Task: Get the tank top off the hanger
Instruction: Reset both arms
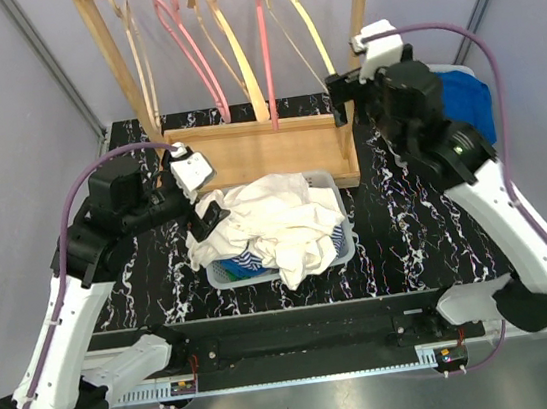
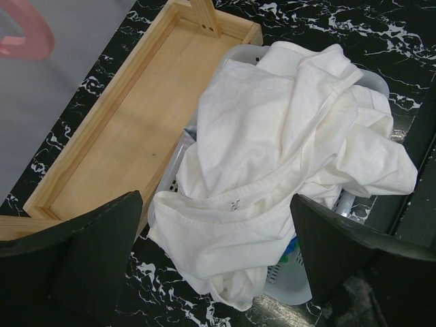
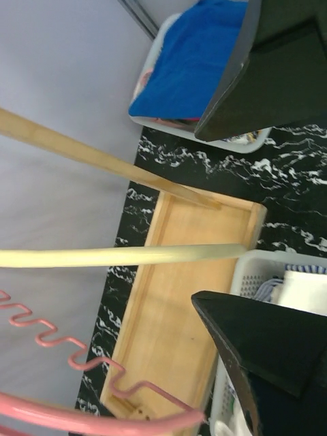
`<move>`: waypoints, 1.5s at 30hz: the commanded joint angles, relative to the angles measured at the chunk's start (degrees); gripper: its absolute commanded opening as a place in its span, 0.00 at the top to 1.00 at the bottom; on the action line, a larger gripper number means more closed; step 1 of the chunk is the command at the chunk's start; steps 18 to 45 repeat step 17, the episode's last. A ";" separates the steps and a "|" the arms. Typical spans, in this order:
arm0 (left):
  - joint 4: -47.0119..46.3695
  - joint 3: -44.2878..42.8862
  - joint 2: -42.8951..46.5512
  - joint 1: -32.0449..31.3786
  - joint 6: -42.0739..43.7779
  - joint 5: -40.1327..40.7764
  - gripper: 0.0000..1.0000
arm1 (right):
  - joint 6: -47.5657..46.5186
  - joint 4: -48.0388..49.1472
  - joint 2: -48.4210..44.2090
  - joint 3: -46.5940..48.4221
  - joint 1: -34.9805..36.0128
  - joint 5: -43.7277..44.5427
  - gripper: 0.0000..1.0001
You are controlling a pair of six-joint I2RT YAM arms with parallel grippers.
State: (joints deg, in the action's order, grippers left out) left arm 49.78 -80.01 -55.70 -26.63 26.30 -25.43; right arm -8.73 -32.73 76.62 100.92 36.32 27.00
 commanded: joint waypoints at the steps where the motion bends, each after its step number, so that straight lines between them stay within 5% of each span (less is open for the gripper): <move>1: -3.28 0.20 -0.28 0.62 -0.03 2.31 0.01 | 8.37 -1.10 -8.66 -6.60 -0.19 -5.56 0.00; 9: -3.81 3.27 0.59 2.20 -0.55 1.96 0.01 | 18.48 -11.21 -17.02 -14.87 -0.19 -6.61 0.00; 17: -8.73 8.11 -0.02 3.78 -4.41 3.81 0.01 | 18.84 -11.57 -19.58 -21.46 -0.19 -5.38 0.00; 45: -8.73 8.11 -0.02 3.78 -4.41 3.81 0.01 | 18.84 -11.57 -19.58 -21.46 -0.19 -5.38 0.00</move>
